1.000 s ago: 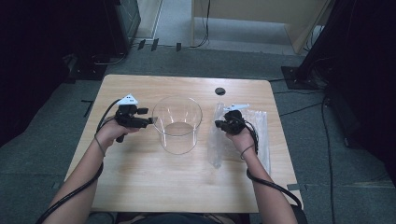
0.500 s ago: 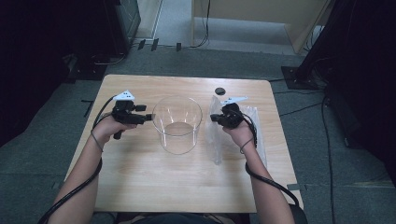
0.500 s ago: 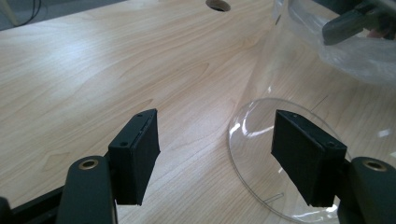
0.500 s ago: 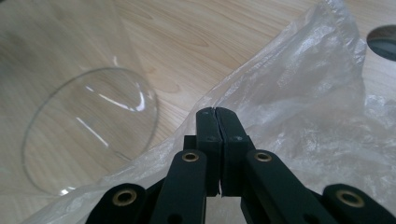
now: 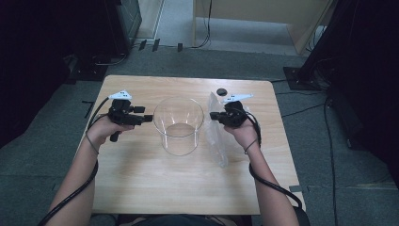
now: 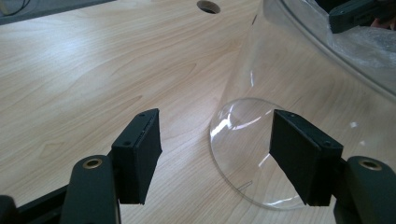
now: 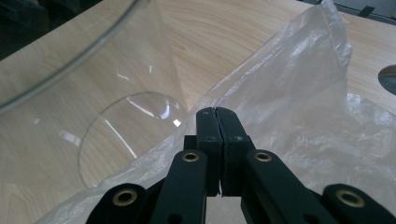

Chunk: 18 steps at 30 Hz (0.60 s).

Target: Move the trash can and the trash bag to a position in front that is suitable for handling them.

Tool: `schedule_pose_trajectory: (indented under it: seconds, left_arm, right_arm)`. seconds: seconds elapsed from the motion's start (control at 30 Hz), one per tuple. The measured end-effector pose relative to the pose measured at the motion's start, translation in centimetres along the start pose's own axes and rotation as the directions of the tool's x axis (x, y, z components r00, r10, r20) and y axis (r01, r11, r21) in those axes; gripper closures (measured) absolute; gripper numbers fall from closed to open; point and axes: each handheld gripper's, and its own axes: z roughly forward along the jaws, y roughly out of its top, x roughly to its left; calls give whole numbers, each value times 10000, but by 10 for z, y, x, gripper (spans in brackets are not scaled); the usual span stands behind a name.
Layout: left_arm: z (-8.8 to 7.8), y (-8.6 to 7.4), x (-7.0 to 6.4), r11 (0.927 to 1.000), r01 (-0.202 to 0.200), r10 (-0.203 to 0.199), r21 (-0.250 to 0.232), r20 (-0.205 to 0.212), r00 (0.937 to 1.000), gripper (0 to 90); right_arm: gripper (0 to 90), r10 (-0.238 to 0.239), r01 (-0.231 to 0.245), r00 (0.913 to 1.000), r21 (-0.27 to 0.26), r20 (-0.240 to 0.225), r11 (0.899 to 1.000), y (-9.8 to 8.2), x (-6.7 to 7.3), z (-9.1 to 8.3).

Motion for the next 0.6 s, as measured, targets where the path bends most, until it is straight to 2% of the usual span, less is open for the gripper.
schedule_pose_trajectory:
  seconds: [0.37,0.43,0.53,0.6]
  left_arm:
    - [-11,10,-11,9992,-284,283,-281,-49,9996,275]
    - [-14,12,-13,9988,-406,403,-270,-88,9991,266]
    - [-18,14,-16,9967,-796,794,-172,-137,9968,273]
    - [-22,16,-17,9968,-764,761,-242,-117,9970,273]
  right_arm:
    - [894,-149,149,9996,-10,-240,9999,11,9,-12]
    - [894,-179,178,9995,-73,-259,9998,13,10,-15]
    - [894,-205,201,9992,-113,-351,9997,16,12,-19]
    - [894,-232,227,9991,-153,-359,9996,18,13,-21]
